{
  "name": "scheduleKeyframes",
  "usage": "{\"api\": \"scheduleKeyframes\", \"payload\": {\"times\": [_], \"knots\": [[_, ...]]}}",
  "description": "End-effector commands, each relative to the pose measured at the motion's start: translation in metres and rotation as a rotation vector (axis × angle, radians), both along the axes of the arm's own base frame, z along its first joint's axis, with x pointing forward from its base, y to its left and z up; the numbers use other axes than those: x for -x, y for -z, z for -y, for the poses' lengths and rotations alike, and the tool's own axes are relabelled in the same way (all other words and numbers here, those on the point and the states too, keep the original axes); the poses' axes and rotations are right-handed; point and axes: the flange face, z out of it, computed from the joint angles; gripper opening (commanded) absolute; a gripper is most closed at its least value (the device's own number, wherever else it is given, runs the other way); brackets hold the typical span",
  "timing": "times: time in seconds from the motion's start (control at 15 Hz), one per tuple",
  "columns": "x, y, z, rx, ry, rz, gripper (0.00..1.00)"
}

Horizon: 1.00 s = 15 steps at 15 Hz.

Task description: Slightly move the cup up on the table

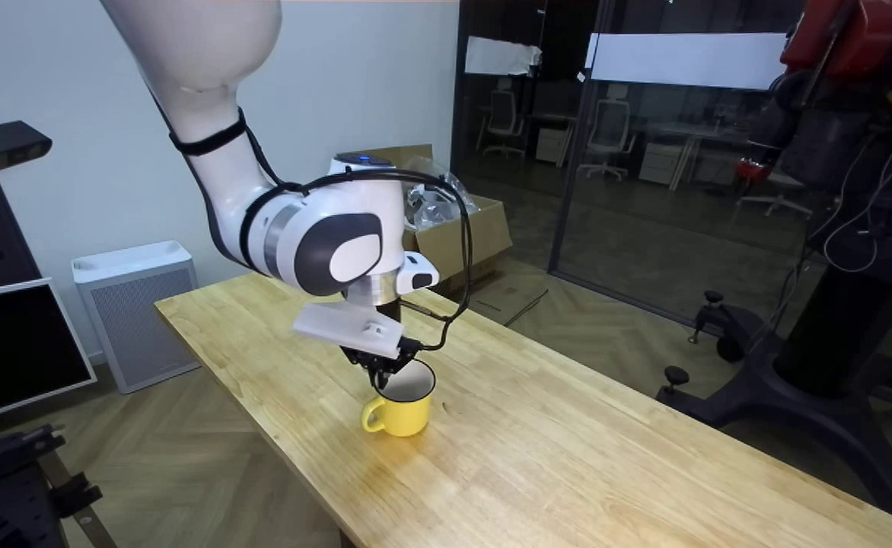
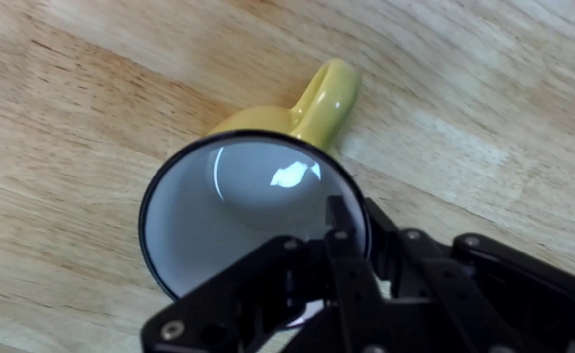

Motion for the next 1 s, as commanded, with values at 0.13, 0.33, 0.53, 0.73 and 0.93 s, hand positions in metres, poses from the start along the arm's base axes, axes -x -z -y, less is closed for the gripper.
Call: {"api": "scheduleKeyframes", "payload": {"times": [0.13, 0.33, 0.53, 0.73, 0.93], "knots": [[0.004, -0.003, -0.001, 0.05, 0.002, -0.016, 0.03], [-0.001, 0.0, 0.009, 0.07, 0.015, -0.023, 0.03], [-0.01, 0.004, 0.024, 0.065, 0.026, -0.022, 0.03], [-0.026, 0.0, 0.043, 0.051, 0.068, 0.008, 0.03], [-0.05, -0.001, 0.062, 0.046, 0.12, 0.035, 0.03]]}}
